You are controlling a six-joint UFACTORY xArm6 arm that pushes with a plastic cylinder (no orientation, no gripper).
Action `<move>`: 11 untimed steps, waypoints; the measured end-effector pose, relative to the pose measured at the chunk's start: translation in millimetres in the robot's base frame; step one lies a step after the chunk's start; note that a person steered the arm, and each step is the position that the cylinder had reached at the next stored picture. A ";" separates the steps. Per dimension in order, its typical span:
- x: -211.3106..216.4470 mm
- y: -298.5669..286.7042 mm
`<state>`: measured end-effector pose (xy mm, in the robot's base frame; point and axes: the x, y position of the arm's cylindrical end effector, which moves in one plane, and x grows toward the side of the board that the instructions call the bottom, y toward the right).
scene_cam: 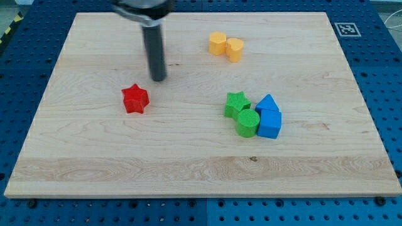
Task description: Push red star closer to the yellow hexagon
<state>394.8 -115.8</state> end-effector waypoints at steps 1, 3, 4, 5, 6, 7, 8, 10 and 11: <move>5.2 -55.3; 60.2 -82.4; 78.1 -70.7; 77.1 -51.2; 65.9 -37.4; 52.8 -21.1; 40.3 -7.0; 63.5 -8.4; 66.0 -3.0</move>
<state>460.8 -118.8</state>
